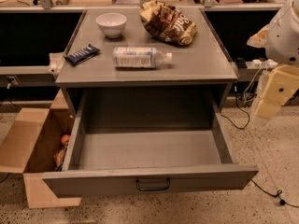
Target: Place blue plastic bottle into top drawer
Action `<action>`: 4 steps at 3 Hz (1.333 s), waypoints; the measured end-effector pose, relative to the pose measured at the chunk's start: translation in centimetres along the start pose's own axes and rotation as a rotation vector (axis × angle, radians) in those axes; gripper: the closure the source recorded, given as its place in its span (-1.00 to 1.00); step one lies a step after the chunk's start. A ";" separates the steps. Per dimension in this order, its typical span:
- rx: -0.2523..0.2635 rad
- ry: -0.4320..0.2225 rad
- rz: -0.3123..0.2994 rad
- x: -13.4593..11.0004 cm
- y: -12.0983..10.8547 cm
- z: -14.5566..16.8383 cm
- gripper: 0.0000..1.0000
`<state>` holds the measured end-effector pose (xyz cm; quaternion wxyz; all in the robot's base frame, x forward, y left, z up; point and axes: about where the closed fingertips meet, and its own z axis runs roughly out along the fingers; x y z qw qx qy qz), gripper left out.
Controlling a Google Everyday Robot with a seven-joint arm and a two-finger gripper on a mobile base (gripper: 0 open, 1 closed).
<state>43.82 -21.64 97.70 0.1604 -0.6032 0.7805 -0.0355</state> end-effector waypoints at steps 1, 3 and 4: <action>0.002 -0.001 0.000 0.0 0.0 0.0 -1.00; 0.008 -0.123 -0.027 -0.7 -5.1 3.7 -1.00; -0.016 -0.236 -0.058 -2.4 -9.4 7.4 -1.00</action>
Offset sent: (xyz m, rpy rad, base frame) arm 0.0474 -0.0054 -0.0238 0.0629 -0.0227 0.0401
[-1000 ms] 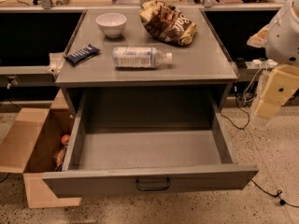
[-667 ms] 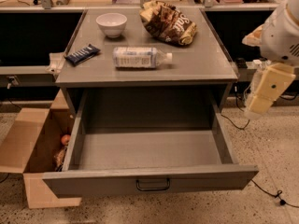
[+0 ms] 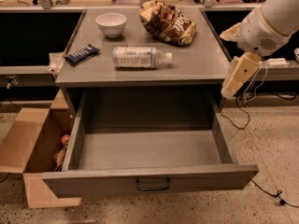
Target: Place blue plastic bottle into top drawer
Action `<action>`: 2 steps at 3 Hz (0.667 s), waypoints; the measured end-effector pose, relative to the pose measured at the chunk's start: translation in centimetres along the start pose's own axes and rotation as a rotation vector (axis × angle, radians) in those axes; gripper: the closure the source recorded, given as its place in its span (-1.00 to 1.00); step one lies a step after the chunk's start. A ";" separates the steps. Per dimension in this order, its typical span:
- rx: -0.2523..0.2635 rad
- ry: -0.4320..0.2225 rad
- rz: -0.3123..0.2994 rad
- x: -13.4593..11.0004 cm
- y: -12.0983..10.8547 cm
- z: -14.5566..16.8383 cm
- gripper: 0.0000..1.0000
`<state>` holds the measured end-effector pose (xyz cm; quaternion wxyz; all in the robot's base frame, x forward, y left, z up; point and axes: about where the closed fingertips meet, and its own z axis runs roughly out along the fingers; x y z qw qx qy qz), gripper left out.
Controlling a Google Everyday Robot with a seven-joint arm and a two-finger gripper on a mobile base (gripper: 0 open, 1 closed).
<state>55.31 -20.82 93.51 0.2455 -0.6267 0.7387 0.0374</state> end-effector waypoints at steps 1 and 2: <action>-0.012 -0.118 0.008 -1.6 -4.2 3.8 -1.00; -0.011 -0.124 0.003 -2.0 -4.4 4.0 -1.00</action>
Offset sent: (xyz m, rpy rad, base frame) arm 0.0403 0.0163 -0.0114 0.0888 -0.0105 0.0267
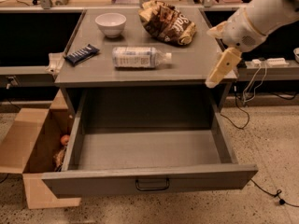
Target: Place blue plastic bottle into top drawer
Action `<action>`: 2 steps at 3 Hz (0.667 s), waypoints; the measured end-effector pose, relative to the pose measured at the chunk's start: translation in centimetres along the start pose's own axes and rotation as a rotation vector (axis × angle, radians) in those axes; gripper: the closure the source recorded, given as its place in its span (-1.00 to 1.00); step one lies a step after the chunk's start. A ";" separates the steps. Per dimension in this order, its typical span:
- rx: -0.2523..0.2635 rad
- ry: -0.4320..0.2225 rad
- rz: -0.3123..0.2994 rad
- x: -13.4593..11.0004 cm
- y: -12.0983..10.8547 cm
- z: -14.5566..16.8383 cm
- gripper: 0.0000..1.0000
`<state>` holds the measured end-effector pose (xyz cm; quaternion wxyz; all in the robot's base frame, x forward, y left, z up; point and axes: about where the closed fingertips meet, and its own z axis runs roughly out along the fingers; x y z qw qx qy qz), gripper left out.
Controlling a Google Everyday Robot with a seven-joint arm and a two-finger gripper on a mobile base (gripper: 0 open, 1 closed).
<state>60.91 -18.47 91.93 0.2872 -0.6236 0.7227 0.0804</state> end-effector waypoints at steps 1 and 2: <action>0.002 -0.015 -0.014 -1.2 -0.6 0.8 -1.00; -0.003 -0.063 -0.042 -4.5 -1.3 2.4 -1.00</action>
Offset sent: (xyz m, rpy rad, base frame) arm 0.0388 0.0864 0.0195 0.0940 -0.0599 0.0957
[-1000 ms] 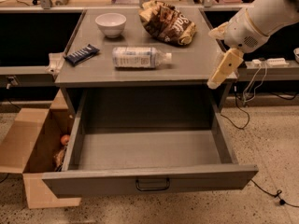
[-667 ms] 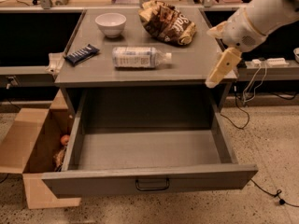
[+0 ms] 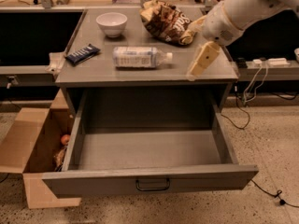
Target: Place blue plastic bottle into top drawer
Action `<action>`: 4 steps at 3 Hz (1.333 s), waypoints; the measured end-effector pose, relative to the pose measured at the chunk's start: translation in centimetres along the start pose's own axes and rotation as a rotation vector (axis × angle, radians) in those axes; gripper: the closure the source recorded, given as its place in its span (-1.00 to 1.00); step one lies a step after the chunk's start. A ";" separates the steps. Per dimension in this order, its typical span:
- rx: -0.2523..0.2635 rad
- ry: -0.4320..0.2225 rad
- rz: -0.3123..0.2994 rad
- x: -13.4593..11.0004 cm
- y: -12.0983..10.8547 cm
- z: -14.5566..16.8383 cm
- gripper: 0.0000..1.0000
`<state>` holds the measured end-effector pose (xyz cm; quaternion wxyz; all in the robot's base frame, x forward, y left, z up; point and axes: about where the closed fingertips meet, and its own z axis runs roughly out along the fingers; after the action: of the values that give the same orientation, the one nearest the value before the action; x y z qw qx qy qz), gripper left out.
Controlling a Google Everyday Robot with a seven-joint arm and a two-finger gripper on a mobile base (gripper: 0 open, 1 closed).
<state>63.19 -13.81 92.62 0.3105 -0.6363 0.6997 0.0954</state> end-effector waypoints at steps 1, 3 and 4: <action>-0.004 -0.051 0.004 -2.6 -0.5 1.8 -1.00; -0.010 -0.144 0.112 -3.6 -1.9 6.2 -1.00; -0.041 -0.186 0.149 -4.0 -3.1 8.8 -1.00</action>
Offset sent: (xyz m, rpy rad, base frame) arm 0.0397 0.0603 -0.0221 0.1585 0.0137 -0.0688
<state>68.93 -6.31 88.72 0.3528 -0.5772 0.7113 0.1911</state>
